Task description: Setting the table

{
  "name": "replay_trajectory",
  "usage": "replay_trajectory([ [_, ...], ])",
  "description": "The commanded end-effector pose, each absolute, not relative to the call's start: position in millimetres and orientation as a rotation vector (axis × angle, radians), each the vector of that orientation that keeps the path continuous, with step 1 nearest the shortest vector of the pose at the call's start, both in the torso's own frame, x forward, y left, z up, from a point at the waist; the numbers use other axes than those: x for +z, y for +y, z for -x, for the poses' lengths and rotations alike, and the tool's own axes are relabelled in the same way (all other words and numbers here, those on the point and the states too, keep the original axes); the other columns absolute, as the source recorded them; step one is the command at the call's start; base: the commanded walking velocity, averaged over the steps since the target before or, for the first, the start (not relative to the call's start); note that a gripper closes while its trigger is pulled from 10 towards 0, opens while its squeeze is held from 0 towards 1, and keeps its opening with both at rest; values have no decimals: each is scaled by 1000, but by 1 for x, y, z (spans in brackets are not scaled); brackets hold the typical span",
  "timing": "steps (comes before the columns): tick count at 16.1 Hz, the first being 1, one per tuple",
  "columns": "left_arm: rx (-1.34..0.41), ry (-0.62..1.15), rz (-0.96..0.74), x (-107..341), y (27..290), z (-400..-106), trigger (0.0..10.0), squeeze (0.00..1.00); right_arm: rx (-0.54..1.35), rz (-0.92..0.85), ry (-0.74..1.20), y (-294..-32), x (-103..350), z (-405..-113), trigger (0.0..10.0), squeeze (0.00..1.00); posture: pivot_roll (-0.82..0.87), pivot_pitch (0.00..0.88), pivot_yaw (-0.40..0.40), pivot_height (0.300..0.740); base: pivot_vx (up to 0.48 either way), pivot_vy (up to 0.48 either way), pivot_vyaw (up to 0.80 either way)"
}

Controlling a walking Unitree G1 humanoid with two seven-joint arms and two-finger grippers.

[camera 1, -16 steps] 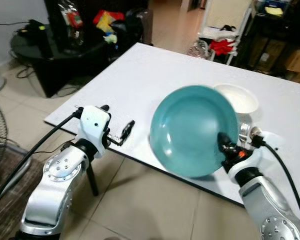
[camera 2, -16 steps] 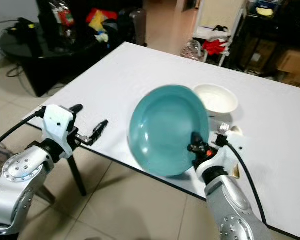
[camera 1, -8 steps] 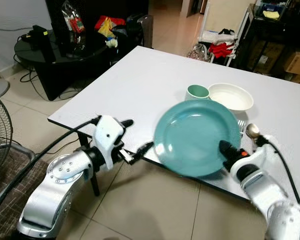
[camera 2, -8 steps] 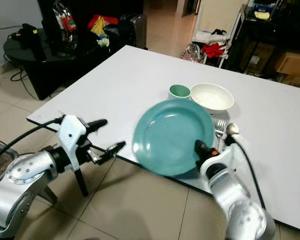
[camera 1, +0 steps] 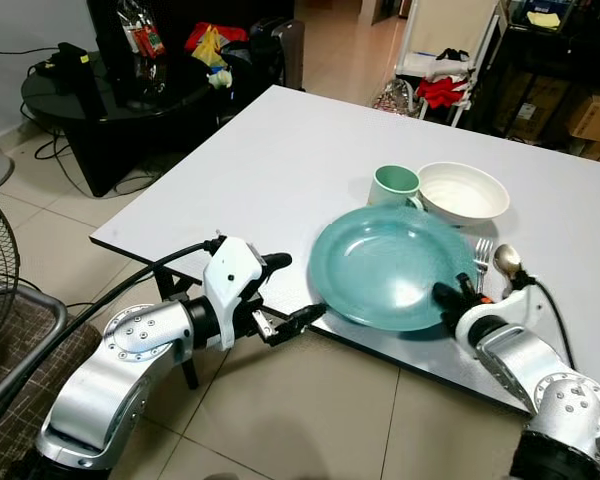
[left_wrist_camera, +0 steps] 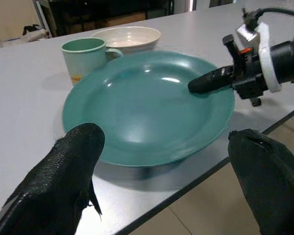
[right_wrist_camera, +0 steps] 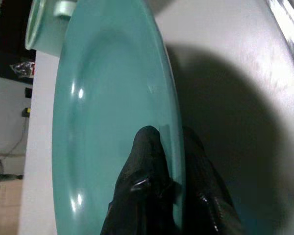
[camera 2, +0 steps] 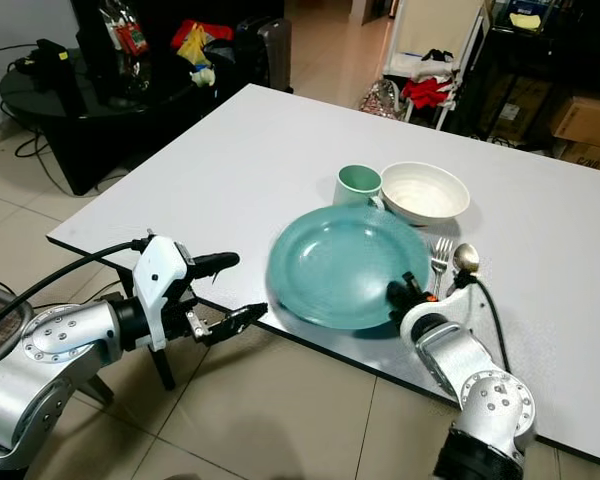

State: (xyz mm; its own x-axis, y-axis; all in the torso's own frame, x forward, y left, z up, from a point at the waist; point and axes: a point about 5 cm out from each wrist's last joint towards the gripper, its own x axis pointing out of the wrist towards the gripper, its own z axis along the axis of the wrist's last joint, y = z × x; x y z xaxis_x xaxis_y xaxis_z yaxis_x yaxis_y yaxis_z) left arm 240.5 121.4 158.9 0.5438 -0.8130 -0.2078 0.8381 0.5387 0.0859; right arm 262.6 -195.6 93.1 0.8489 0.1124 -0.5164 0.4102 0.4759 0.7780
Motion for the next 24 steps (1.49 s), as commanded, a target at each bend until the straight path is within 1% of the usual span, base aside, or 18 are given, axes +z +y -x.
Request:
replay_trajectory([
  [1,-1008,141,-192,162,118,-240,10000,0,-206,-1106,546,-198,95,-265,10000,0,48,0,-47,740,0,0,0],
  [2,-1010,141,-192,162,118,-239,10000,0,-214,-1119,546,-199,94,-266,10000,392,48,0,-47,740,0,0,0],
  [3,-1010,140,-192,163,118,-240,10000,0,-219,-1126,544,-199,94,-267,10000,671,48,0,-47,740,0,0,0],
  [4,-1010,137,-193,163,118,-240,10000,0,-225,-1133,537,-201,95,-269,10000,1000,48,0,-47,740,0,0,0],
  [7,-1010,133,-194,164,118,-241,10000,0,-226,-1146,525,-204,98,-272,10000,1000,49,0,-46,740,0,0,0],
  [9,-1011,132,-198,164,118,-240,10000,0,-232,-1127,532,-205,100,-267,10000,1000,50,0,-46,740,0,0,0],
  [11,-1009,135,-197,164,119,-239,10000,0,-261,-1054,566,-210,100,-251,10000,1000,46,0,-43,740,0,0,0],
  [13,-1007,137,-197,163,120,-238,10000,0,-258,-1018,591,-210,100,-245,10000,1000,45,0,-43,740,0,0,0],
  [14,-990,142,-192,161,121,-239,10000,0,-251,-986,611,-210,102,-233,10000,1000,41,0,-40,740,0,0,0],
  [16,-962,143,-182,159,123,-239,10000,0,-237,-903,587,-212,114,-216,10000,1000,29,0,-29,740,0,0,0],
  [18,-909,130,-170,160,126,-240,10000,0,-216,-822,551,-212,130,-207,10000,1000,19,0,-21,740,0,0,0],
  [20,-722,75,-122,165,135,-247,10000,0,-188,-601,556,-214,147,-192,10000,1000,5,0,-14,740,0,0,0],
  [21,-675,57,-122,166,138,-247,10000,0,-178,-528,550,-214,152,-190,10000,1000,0,0,-12,740,0,0,0],
  [22,-568,33,-126,168,145,-245,10000,0,-113,-369,464,-210,170,-191,10000,0,-8,0,-10,740,0,0,0],
  [23,-498,20,-124,169,148,-243,10000,0,-66,-290,367,-204,183,-194,10000,0,-6,0,-10,740,0,0,0],
  [24,-476,19,-116,169,149,-243,10000,0,-60,-275,334,-201,186,-195,10000,0,-4,0,-11,740,0,0,0],
])
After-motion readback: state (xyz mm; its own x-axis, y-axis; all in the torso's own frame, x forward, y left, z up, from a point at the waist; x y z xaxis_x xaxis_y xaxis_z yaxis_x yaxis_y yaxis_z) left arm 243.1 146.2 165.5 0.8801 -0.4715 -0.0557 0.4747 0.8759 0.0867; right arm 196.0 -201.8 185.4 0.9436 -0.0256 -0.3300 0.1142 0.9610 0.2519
